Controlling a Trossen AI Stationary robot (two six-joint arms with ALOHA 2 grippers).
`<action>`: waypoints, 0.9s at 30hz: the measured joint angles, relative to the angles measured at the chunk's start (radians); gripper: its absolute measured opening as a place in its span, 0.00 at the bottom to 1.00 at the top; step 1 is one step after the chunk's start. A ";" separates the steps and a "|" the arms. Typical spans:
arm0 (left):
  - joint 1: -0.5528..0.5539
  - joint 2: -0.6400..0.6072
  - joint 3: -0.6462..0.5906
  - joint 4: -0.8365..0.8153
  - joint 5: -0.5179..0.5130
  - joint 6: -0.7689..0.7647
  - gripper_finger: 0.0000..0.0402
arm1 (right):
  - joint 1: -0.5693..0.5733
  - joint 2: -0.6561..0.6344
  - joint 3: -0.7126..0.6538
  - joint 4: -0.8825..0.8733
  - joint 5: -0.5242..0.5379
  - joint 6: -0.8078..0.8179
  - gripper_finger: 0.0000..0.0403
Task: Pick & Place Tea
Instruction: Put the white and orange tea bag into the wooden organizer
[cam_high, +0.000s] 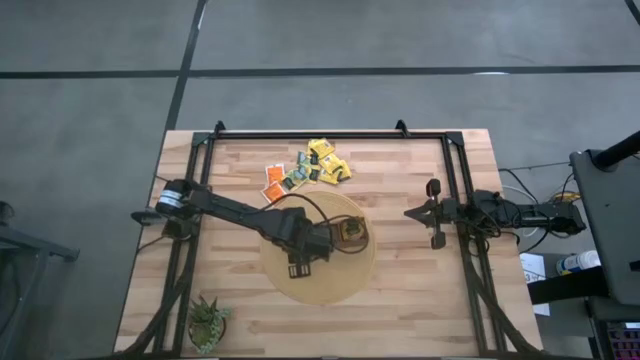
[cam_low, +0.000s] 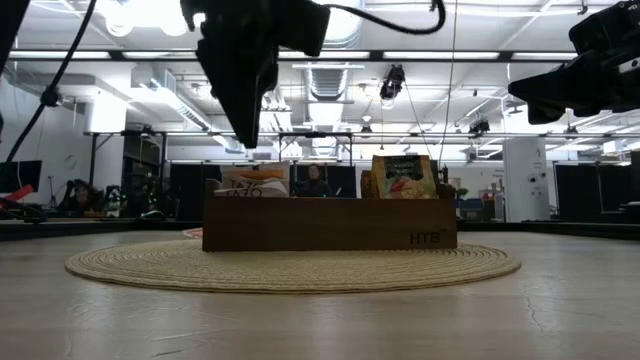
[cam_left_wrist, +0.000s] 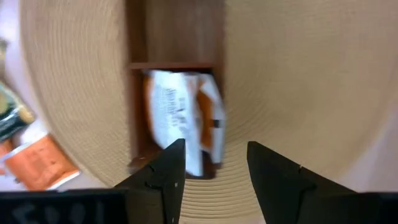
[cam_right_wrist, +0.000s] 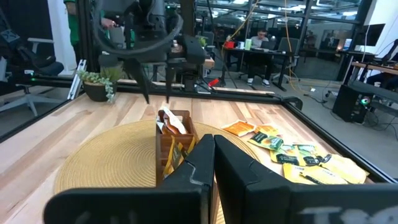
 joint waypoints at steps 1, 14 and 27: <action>-0.002 0.000 0.008 0.001 0.008 0.001 0.41 | 0.000 0.000 0.000 0.000 0.000 0.000 0.02; -0.026 -0.001 0.051 0.125 0.024 0.091 0.41 | 0.000 0.000 0.000 0.000 0.000 0.000 0.02; -0.024 0.002 -0.050 0.219 0.214 0.137 0.41 | 0.000 0.000 0.000 0.000 0.000 0.000 0.02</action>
